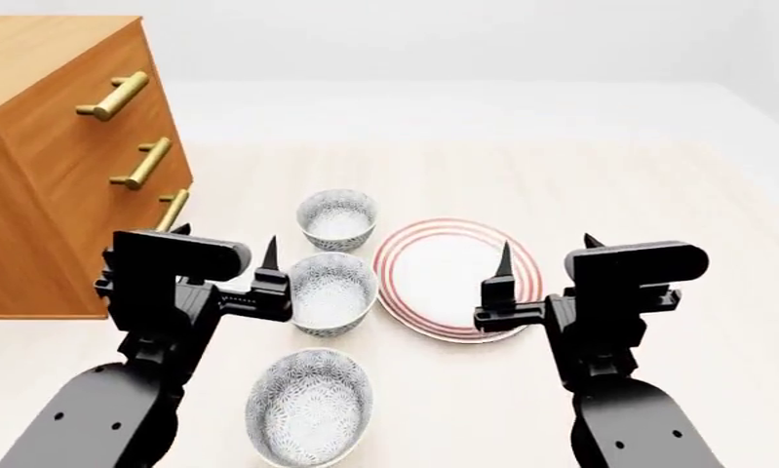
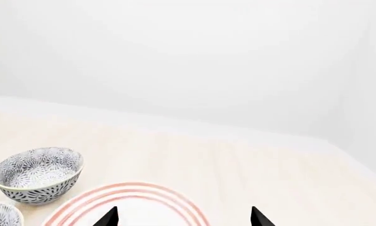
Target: Stack the bowl in the middle on the bowl at the back.
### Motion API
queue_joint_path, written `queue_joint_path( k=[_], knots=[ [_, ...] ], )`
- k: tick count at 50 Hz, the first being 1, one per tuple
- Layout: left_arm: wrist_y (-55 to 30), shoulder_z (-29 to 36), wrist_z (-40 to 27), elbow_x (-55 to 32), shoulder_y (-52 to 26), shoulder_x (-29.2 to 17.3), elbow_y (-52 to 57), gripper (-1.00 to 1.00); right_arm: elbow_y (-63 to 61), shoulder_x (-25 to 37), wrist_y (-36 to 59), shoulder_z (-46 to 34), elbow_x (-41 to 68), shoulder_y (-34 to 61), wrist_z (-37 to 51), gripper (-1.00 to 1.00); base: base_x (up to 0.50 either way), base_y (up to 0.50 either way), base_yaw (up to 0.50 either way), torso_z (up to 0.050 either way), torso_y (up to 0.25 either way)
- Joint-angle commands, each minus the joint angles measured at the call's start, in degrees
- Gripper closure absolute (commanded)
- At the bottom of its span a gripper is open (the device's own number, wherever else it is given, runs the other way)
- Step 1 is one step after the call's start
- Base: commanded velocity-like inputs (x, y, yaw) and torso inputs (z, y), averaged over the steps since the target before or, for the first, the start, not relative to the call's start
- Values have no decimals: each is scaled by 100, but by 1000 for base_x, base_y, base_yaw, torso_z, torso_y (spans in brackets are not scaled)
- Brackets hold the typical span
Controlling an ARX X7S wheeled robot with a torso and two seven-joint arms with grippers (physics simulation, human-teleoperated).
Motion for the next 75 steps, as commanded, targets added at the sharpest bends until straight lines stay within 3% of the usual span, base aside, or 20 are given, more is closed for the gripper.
queue_joint_path(
  k=[1, 6, 13, 18, 29, 40, 55, 75],
  knots=[
    [-449, 51, 39, -102, -380, -146, 39, -100, -407, 87, 660, -46, 87, 346, -3, -100, 0, 0, 0, 0, 0],
    [-1004, 240, 124, -152, -897, -267, -216, -100, -720, 171, 1352, -191, 174, 730, -104, -100, 0, 0, 0, 0, 0],
    [-2578, 184, 265, -562, -2006, -167, -788, -100, -965, 191, 1839, -103, 333, 1210, -200, -100, 0, 0, 0, 0, 0],
    [-3114, 226, 346, -652, -2641, -32, -1665, -100, -1034, 187, 2051, 45, 434, 1524, -252, -100, 0, 0, 0, 0, 0],
    [-2760, 646, 471, -443, -3443, 133, -3514, -100, -937, 370, 2124, -27, 426, 1857, -305, -100, 0, 0, 0, 0, 0],
    [-2506, 382, 206, -287, -4060, 421, -4725, -100, -899, 417, 2040, -44, 404, 1759, -259, -100, 0, 0, 0, 0, 0],
    [-2746, 177, -62, -299, -4109, 553, -4942, -100, -880, 422, 2038, -34, 440, 1712, -229, -100, 0, 0, 0, 0, 0],
    [-2935, 387, -58, -380, -3862, 524, -4848, -100, -781, 426, 1924, -64, 448, 1663, -170, -100, 0, 0, 0, 0, 0]
  ],
)
